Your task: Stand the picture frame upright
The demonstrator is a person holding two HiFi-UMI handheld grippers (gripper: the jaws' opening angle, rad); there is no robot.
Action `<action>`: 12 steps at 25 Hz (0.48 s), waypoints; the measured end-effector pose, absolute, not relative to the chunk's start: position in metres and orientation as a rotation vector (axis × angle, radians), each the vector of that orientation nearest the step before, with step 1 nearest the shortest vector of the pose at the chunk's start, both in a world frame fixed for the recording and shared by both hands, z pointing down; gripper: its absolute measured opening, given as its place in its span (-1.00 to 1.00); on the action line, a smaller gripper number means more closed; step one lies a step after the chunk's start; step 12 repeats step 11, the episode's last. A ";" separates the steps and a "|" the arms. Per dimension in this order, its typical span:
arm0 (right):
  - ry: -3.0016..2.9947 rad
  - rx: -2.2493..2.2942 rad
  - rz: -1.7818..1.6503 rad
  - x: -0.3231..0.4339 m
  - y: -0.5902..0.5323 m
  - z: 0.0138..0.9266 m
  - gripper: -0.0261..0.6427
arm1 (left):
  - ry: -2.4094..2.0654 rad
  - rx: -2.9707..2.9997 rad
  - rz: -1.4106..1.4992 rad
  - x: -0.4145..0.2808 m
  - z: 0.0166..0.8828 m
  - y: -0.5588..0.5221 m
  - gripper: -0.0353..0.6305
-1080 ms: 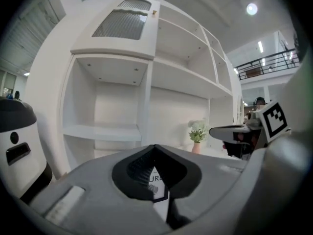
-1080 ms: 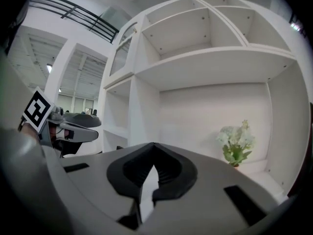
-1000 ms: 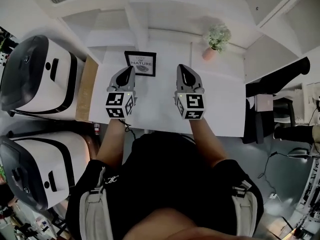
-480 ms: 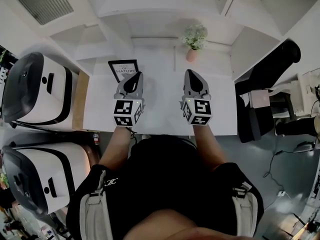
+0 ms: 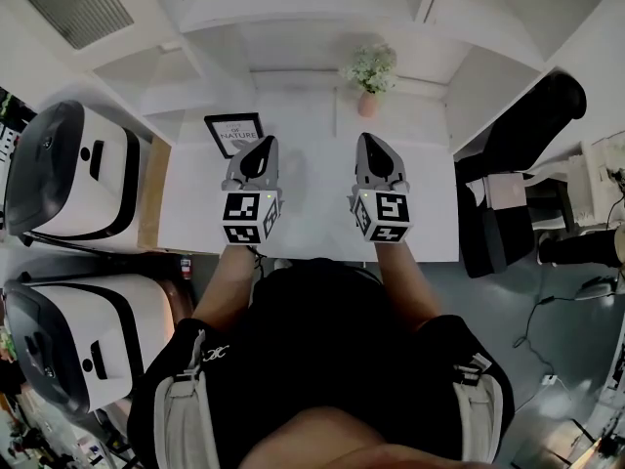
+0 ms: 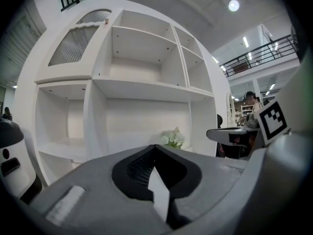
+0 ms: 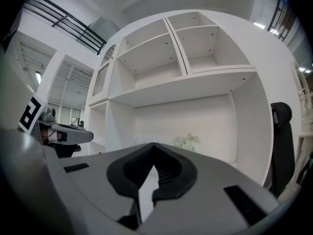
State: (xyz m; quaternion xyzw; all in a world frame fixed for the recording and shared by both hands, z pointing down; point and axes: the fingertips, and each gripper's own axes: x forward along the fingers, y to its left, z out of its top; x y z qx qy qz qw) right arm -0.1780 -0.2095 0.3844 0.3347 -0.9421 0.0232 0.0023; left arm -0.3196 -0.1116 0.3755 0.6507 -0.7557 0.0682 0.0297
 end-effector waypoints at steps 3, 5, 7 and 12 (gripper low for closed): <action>-2.959 1.037 0.063 -0.177 -0.209 0.384 -0.92 | -2.337 2.007 0.218 -0.316 0.375 -0.112 -0.84; -2.963 1.033 0.060 -0.176 -0.210 0.384 -0.92 | -2.340 2.014 0.219 -0.313 0.374 -0.113 -0.84; -2.968 1.029 0.060 -0.175 -0.210 0.383 -0.92 | -2.344 2.022 0.212 -0.311 0.372 -0.113 -0.84; -2.976 1.017 0.059 -0.173 -0.212 0.382 -0.92 | -2.353 2.018 0.204 -0.308 0.371 -0.115 -0.84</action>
